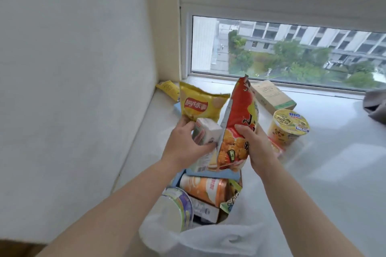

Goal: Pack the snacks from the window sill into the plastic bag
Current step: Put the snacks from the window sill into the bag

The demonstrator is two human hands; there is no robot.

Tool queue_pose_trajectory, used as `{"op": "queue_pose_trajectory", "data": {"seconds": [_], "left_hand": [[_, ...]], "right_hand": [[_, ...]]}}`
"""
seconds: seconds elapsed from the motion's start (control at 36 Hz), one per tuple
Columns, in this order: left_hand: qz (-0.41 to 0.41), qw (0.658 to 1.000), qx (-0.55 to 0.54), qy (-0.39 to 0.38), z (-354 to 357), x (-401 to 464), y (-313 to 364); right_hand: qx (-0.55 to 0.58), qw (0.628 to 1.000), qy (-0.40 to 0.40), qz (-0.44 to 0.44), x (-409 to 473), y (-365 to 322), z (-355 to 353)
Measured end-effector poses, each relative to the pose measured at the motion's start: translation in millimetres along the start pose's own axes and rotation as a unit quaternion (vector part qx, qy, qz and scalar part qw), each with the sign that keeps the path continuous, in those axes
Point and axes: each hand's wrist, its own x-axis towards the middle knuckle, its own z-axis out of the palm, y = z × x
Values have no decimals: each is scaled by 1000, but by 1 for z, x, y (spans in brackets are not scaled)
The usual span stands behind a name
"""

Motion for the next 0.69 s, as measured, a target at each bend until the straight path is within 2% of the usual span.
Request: {"op": "queue_pose_trajectory", "data": {"seconds": [0.11, 0.22, 0.33, 0.39, 0.44, 0.56, 0.69], "left_hand": [[-4, 998, 45, -51, 8, -33, -23], [32, 978, 154, -134, 23, -54, -45], [75, 923, 261, -272, 43, -68, -57], [92, 896, 303, -313, 50, -71, -58], [96, 889, 321, -314, 52, -69, -60], [53, 891, 350, -283, 36, -53, -80], [0, 832, 473, -291, 12, -53, -109]], "right_hand": [[-91, 993, 57, -53, -23, 21, 1], [-239, 964, 111, -35, -44, 34, 2], [-296, 941, 163, -18, -61, 42, 1], [-321, 932, 168, -12, -66, 46, 1], [-348, 922, 171, -14, -66, 50, 0], [-371, 913, 168, -12, -68, 56, 4], [-379, 911, 163, -19, -73, 54, 18]]}}
